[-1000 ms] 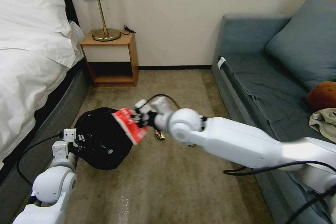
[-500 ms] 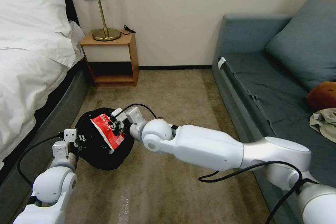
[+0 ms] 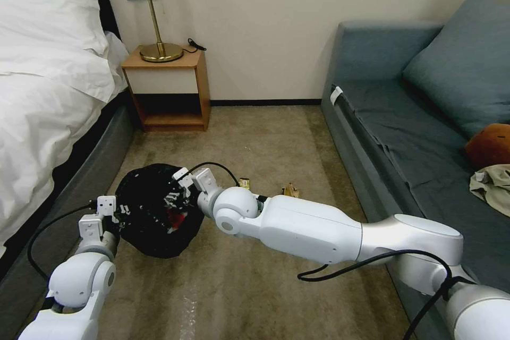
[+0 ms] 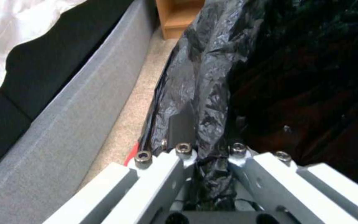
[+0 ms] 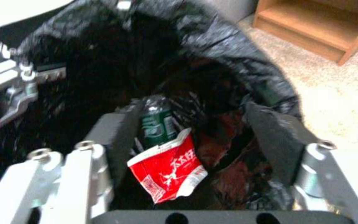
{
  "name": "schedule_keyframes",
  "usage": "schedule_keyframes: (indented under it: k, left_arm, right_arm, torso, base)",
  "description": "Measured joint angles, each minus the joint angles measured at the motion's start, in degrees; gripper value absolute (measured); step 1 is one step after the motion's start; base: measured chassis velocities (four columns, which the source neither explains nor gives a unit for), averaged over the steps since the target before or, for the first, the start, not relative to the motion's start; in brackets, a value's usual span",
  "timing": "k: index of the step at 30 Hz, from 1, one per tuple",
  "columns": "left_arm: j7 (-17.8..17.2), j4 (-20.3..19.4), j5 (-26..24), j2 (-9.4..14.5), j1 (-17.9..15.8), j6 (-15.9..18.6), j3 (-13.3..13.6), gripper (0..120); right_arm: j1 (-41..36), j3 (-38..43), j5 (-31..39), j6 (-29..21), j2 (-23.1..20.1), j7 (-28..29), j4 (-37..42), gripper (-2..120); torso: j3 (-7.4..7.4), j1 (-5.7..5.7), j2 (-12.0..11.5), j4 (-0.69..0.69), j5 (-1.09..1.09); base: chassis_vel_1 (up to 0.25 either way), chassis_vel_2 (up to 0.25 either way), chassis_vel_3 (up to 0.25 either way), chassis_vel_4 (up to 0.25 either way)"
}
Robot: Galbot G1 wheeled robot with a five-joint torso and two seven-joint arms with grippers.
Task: Pick up the trash bin, then pick up the garbage on the floor and place it into the trash bin.
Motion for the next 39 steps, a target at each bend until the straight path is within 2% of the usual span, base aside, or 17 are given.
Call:
schedule_keyframes:
  k: [2,5,7,9,16,18,19,21,24,27,32,39]
  left_arm:
    - [0.09,0.28,-0.08,0.19,-0.04,-0.09,-0.24,1]
    - [0.13,0.52,-0.08,0.38,-0.08,-0.26,-0.42,1]
    - [0.17,1.34,-0.11,0.94,-0.34,-0.69,-1.00,1]
    - [0.17,1.68,-0.26,1.09,-0.59,-0.77,-1.26,1]
    - [0.23,2.22,-0.75,1.08,-0.98,-0.91,-1.82,1]
    - [0.22,2.60,-0.75,1.06,-0.74,-1.27,-2.16,1]
    - [0.22,2.60,-0.75,1.06,-0.74,-1.27,-2.16,1]
    - [0.22,2.80,-0.76,1.05,-0.59,-1.47,-2.44,1]
    - [0.22,2.84,-0.76,1.06,-0.57,-1.53,-2.61,1]
    - [0.22,2.86,-0.82,1.05,-0.65,-1.54,-2.81,1]
    - [0.20,3.13,-0.80,0.95,-0.69,-1.54,-2.83,1]
    - [0.16,3.22,-0.69,0.94,-0.57,-1.54,-2.77,1]
  right_arm:
    - [-0.09,1.27,0.25,0.06,-1.16,0.56,0.82,84]
    - [-0.17,1.93,0.27,0.06,-1.76,0.74,1.22,89]
    - [-0.64,4.21,0.09,-0.07,-3.21,1.69,1.85,98]
    - [-1.09,5.66,-0.38,-0.19,-3.81,2.28,1.76,99]
    - [-4.94,12.92,-3.87,-0.16,-6.94,4.73,-1.09,100]
    - [-8.30,15.81,-5.31,-0.12,-10.39,4.90,-1.48,100]
    - [-8.30,15.81,-5.31,-0.12,-10.39,4.90,-1.48,100]
    - [-12.20,18.25,-6.15,-0.18,-13.33,4.89,-1.49,100]
    - [-14.64,19.72,-6.67,-0.32,-14.78,4.71,-1.51,100]
    - [-22.14,25.37,-9.70,-0.37,-17.46,3.05,-2.03,100]
    - [-28.82,30.57,-14.00,0.54,-18.79,0.51,-2.57,100]
    - [-34.37,34.78,-17.91,1.87,-18.34,-1.61,-3.56,100]
  torso:
    - [0.00,0.00,0.00,0.00,0.00]
    - [0.00,0.00,0.00,-0.01,0.00]
    - [0.00,0.00,0.00,0.00,0.00]
    - [0.00,0.00,0.00,0.00,0.00]
    - [0.00,0.00,0.00,0.00,0.01]
    - [0.00,0.00,0.00,0.01,0.02]
    - [0.00,0.00,0.00,0.01,0.02]
    - [0.00,0.00,0.00,-0.02,0.02]
    - [0.00,0.00,0.00,-0.02,0.02]
    - [0.00,0.00,0.00,-0.01,0.02]
    - [-0.01,0.00,0.00,-0.01,0.01]
    - [-0.01,0.00,0.01,0.00,0.01]
  base:
    - [0.000,0.000,0.000,0.000]
    - [0.000,0.000,0.000,0.000]
    - [0.000,0.000,0.000,0.000]
    - [0.000,0.000,0.000,0.000]
    - [0.000,0.000,0.000,0.000]
    - [0.000,0.000,0.000,0.000]
    - [0.000,0.000,0.000,0.000]
    - [0.000,0.000,0.000,0.000]
    - [0.000,0.000,0.000,0.000]
    - [0.000,0.000,0.000,0.000]
    - [0.000,0.000,0.000,0.000]
    - [0.000,0.000,0.000,0.000]
